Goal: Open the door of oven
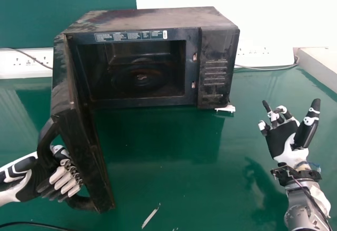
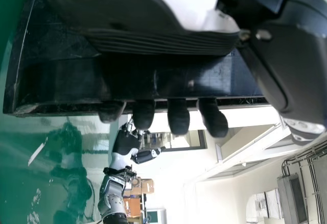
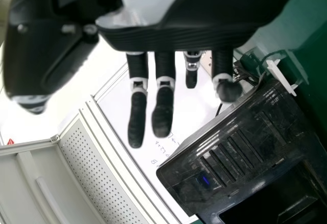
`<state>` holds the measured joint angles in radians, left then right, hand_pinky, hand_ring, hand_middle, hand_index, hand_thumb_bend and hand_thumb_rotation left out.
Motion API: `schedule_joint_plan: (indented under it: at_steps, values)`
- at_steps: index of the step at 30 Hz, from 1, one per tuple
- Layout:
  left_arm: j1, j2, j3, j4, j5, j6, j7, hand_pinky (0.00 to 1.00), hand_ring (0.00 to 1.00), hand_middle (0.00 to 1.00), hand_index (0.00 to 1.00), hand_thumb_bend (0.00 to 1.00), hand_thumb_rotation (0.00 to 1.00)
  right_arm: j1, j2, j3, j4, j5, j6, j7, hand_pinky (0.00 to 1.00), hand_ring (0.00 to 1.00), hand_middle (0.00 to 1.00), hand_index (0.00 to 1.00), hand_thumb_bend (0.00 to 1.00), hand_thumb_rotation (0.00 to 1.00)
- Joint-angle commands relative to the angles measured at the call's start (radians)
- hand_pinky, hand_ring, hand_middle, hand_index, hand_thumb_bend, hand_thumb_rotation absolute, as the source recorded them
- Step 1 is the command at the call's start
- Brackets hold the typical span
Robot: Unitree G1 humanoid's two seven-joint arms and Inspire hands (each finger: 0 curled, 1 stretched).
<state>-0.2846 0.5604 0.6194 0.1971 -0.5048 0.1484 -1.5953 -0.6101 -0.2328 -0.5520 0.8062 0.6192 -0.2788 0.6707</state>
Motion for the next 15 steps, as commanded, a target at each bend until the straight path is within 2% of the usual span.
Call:
schedule_joint_plan:
  at_steps: [1,2,4,7,8,10,11,12,14,15]
  values:
    - [-0.239,0.170,0.418,-0.189,-0.420,-0.194,0.109,0.02,0.04,0.12,0.32,1.00,0.35,-0.023,-0.034,-0.019,0.038,0.015,0.000,0.020,0.00,0.00,0.06,0.11,0.91,0.86]
    - [-0.235,0.181,0.430,-0.195,-0.417,-0.201,0.104,0.02,0.04,0.13,0.34,1.00,0.31,-0.024,-0.036,-0.020,0.041,0.015,-0.001,0.021,0.00,0.00,0.06,0.11,0.90,0.86]
    - [-0.228,0.201,0.456,-0.210,-0.407,-0.222,0.104,0.04,0.06,0.15,0.35,0.99,0.30,-0.028,-0.038,-0.022,0.046,0.018,0.001,0.022,0.00,0.00,0.06,0.11,0.90,0.85]
    - [-0.232,0.215,0.489,-0.196,-0.425,-0.224,0.107,0.09,0.10,0.20,0.36,0.97,0.37,-0.031,-0.044,-0.020,0.055,0.009,-0.001,0.011,0.00,0.00,0.06,0.11,0.91,0.86]
    - [-0.236,0.226,0.494,-0.175,-0.434,-0.212,0.094,0.09,0.10,0.20,0.36,0.98,0.38,-0.032,-0.045,-0.018,0.057,0.005,-0.004,0.007,0.00,0.00,0.06,0.11,0.92,0.85]
    - [-0.262,0.276,0.491,-0.103,-0.446,-0.187,0.026,0.10,0.11,0.20,0.38,0.93,0.38,-0.034,-0.043,-0.021,0.061,0.009,-0.010,0.008,0.00,0.00,0.06,0.11,0.91,0.85]
    - [-0.269,0.286,0.491,-0.085,-0.450,-0.171,0.029,0.11,0.13,0.21,0.38,0.92,0.39,-0.034,-0.042,-0.022,0.062,0.008,-0.016,0.009,0.00,0.00,0.06,0.10,0.90,0.86]
    - [-0.273,0.282,0.495,-0.075,-0.451,-0.164,0.056,0.11,0.13,0.21,0.39,0.92,0.37,-0.035,-0.044,-0.022,0.066,0.006,-0.014,0.003,0.00,0.00,0.06,0.10,0.90,0.87]
    - [-0.272,0.280,0.510,-0.065,-0.424,-0.174,0.134,0.10,0.12,0.20,0.40,0.97,0.40,-0.036,-0.046,-0.023,0.072,0.003,-0.017,0.001,0.00,0.00,0.06,0.10,0.91,0.87]
    - [-0.268,0.289,0.523,-0.050,-0.416,-0.162,0.166,0.06,0.09,0.18,0.38,0.99,0.40,-0.038,-0.047,-0.025,0.074,0.003,-0.017,-0.001,0.00,0.00,0.06,0.10,0.91,0.87]
